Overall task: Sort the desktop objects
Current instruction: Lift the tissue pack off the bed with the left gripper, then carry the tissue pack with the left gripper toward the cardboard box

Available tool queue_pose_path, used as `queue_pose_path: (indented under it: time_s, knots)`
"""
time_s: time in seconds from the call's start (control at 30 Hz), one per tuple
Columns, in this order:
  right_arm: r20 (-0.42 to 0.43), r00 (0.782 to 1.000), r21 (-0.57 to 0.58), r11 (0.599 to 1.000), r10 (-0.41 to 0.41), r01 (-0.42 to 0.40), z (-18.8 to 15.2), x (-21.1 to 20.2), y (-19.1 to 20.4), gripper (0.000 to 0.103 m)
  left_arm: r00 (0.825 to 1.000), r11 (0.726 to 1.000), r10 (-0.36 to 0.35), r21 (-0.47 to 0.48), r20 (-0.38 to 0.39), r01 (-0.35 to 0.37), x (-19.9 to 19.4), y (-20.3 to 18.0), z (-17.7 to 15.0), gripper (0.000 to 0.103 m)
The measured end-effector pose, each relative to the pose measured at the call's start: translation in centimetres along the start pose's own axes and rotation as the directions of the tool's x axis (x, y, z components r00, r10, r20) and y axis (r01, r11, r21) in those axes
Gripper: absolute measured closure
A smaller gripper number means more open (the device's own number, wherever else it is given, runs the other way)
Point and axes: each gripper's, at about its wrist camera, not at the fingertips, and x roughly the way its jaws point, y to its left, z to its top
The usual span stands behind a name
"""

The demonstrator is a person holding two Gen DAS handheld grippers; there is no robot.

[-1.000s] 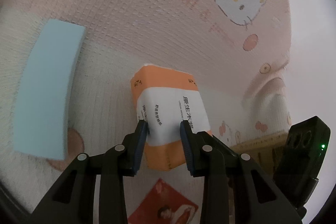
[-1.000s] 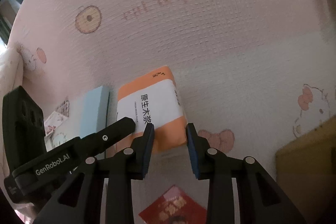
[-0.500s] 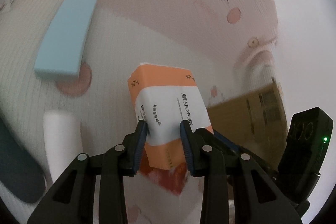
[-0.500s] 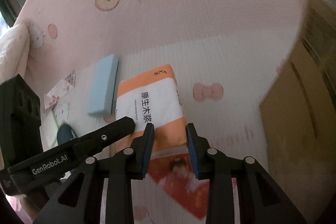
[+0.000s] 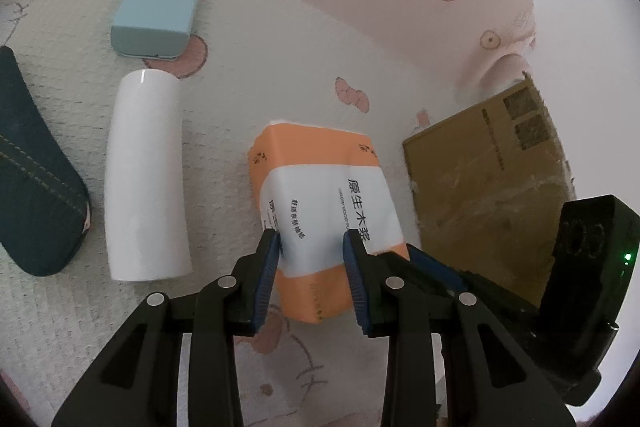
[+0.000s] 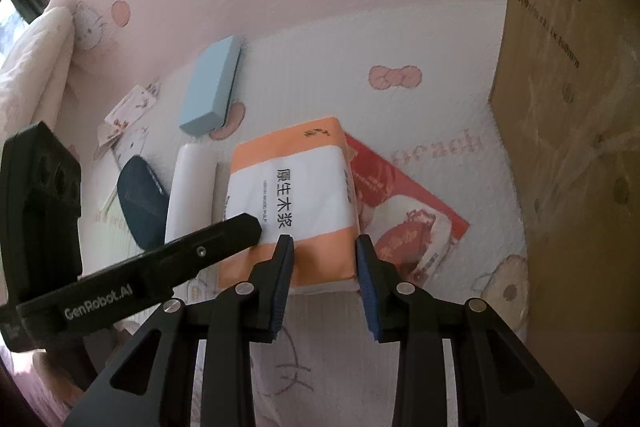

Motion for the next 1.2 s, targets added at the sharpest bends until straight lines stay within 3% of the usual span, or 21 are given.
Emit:
queue_pose_path:
  time_s: [0.1,0.13,0.2,0.3,0.63,1.03,1.2]
  knots:
    - [-0.025,0.999,-0.009,1.000,0.024,-0.025,-0.4,0.2,-0.2,0.070,1.000,1.000,0.027,-0.001,0.004,-0.027,0.1,0.0,-0.1,0.065]
    - [-0.032,0.999,-0.015,0.999,0.029,-0.030,-0.4,0.3,-0.2,0.066,1.000,0.999,0.030,-0.012,0.003,-0.030,0.1,0.2,-0.2,0.065]
    - [-0.024,0.999,-0.025,0.999,0.024,-0.025,-0.6,0.1,-0.3,0.046,1.000,0.999,0.018,-0.033,0.001,-0.018,0.1,0.6,-0.3,0.063]
    - [-0.002,0.999,-0.007,0.999,0.035,-0.035,-0.5,-0.4,-0.8,0.042,1.000,0.999,0.017,-0.047,-0.004,-0.017,0.1,0.9,-0.4,0.051]
    - [0.002,1.000,0.059,0.998,0.015,-0.015,1.0,0.0,-1.9,0.042,1.000,0.997,-0.027,-0.065,0.009,0.027,0.0,0.8,0.7,0.048]
    - [-0.013,0.997,0.120,0.990,0.071,-0.069,2.7,2.0,-2.1,0.043,0.998,0.994,-0.056,-0.089,0.021,0.058,0.2,1.2,1.3,0.049]
    - [-0.034,0.992,0.167,0.980,0.118,-0.111,2.6,2.9,-2.5,0.060,0.998,0.995,-0.065,-0.078,-0.001,0.065,0.5,0.9,1.3,0.049]
